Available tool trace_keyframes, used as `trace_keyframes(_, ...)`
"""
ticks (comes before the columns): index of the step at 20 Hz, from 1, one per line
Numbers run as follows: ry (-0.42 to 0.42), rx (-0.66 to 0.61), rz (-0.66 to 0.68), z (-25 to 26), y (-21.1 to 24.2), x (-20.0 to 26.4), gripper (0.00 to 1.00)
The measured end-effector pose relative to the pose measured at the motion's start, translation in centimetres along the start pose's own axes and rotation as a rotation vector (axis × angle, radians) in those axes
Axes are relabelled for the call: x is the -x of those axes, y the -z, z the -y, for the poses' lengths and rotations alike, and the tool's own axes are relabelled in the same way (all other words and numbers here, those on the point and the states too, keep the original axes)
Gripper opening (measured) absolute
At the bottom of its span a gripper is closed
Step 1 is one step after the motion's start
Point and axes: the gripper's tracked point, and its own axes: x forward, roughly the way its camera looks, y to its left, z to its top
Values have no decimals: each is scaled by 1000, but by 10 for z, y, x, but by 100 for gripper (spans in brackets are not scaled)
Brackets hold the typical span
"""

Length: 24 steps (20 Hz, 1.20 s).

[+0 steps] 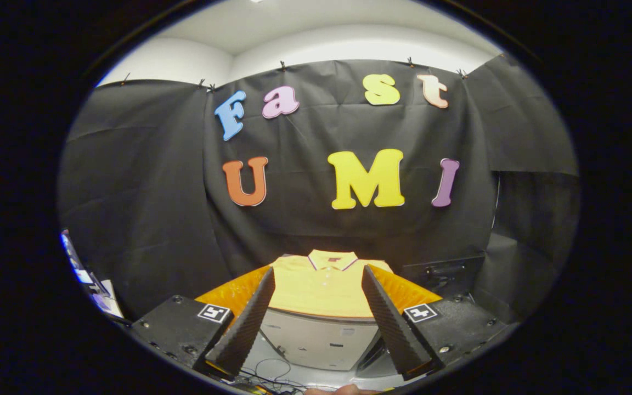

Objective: Put the clothes into the washing machine and then close the washing machine lid.

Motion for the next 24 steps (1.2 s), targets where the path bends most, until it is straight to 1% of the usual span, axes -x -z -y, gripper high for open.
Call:
trace_keyframes(2,5,-30,-57,2,-3,-23,100)
trace_keyframes(5,11,-109,-200,8,2,-62,100)
trace_keyframes(8,-14,-160,-340,15,15,-107,100)
trace_keyframes(11,-19,-135,-484,26,29,-152,100)
trace_keyframes(13,-45,-116,-570,25,38,-178,100)
trace_keyframes(15,-40,-99,-660,33,50,-201,100)
trace_keyframes(17,-38,-101,-770,34,63,-214,100)
trace_keyframes(18,-50,-112,-809,31,69,-222,100)
trace_keyframes(20,-42,-107,-890,33,78,-235,100)
trace_keyframes(24,-63,-95,-998,25,93,-262,100)
